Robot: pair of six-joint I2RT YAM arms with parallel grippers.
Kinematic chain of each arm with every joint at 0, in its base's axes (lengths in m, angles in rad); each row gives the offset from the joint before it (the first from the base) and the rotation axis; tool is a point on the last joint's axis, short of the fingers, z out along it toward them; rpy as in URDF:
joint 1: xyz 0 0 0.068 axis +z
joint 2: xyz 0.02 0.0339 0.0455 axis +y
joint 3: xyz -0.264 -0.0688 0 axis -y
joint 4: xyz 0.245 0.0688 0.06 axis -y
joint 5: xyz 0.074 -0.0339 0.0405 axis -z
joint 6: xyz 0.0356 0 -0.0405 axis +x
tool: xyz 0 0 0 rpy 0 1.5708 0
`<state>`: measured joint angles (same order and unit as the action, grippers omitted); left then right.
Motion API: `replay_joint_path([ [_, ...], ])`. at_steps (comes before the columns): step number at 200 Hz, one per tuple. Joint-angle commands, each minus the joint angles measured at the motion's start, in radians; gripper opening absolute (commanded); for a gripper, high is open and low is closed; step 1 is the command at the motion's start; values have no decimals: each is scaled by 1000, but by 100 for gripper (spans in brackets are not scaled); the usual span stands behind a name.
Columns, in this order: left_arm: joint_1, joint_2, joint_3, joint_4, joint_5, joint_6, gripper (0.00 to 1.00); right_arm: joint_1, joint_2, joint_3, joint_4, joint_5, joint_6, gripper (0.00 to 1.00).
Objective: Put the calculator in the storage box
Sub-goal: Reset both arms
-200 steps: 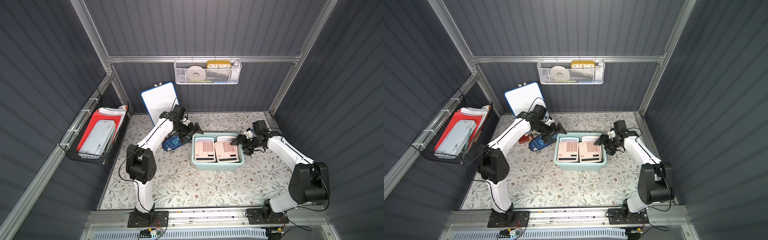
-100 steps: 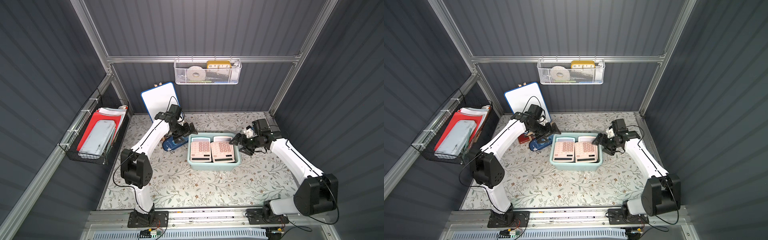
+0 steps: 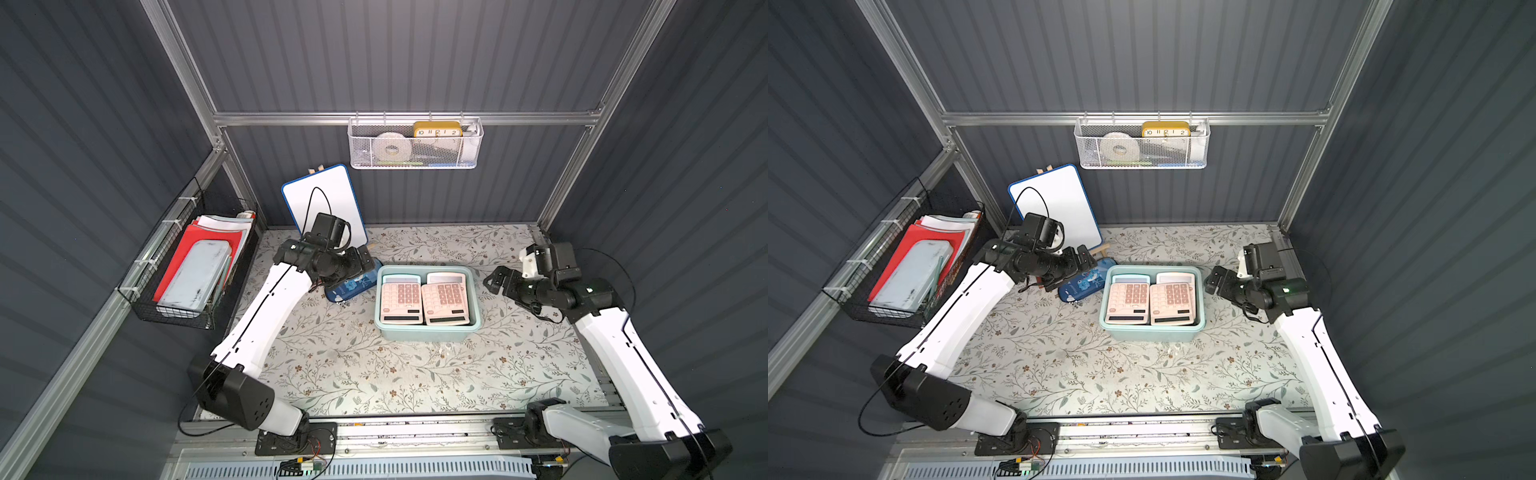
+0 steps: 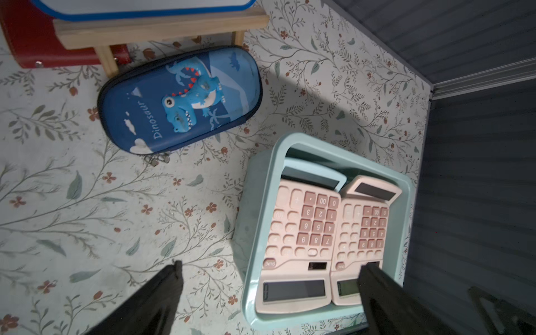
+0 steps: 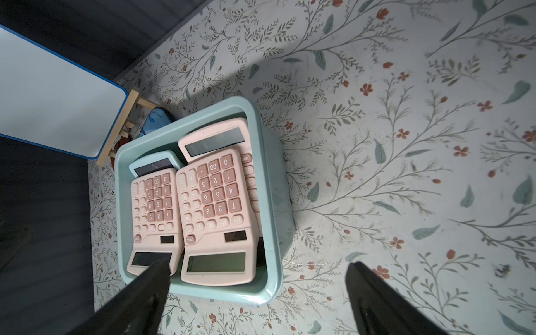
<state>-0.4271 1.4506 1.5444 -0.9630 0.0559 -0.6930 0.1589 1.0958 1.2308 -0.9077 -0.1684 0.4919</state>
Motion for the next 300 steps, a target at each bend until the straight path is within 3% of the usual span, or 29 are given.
replay_joint_path([
  [1, -59, -87, -66, 9, -98, -81, 99, 4, -34, -1, -15, 84, -46, 99],
  [25, -110, -170, -121, -9, -149, -128, 99, 4, -86, -29, 1, 129, -56, 99],
  [65, -127, -394, -390, 90, -196, -168, 99, 5, -201, -174, 114, 152, -44, 99],
  [100, -127, -583, -612, 249, -268, -89, 99, 5, -320, -365, 297, 156, -99, 99],
  [128, -127, -705, -778, 404, -258, 11, 99, 5, -380, -472, 423, 122, -164, 99],
  [149, -128, -763, -879, 477, -257, -2, 99, 5, -433, -527, 484, 106, -204, 99],
  [177, -127, -760, -978, 580, -283, 8, 99, 5, -496, -581, 500, 157, -236, 99],
  [206, -125, -706, -1028, 680, -461, 119, 100, 2, -515, -689, 600, 297, -261, 99],
  [237, -111, -610, -1054, 821, -637, 274, 99, -39, -487, -828, 849, 372, -298, 99],
  [251, -56, -570, -1056, 876, -623, 329, 99, -88, -451, -872, 937, 362, -292, 99],
  [280, 136, -507, -1084, 970, -485, 368, 100, -192, -351, -920, 1063, 367, -262, 99],
  [300, 173, -480, -1117, 1055, -463, 442, 99, -239, -312, -965, 1171, 365, -248, 99],
])
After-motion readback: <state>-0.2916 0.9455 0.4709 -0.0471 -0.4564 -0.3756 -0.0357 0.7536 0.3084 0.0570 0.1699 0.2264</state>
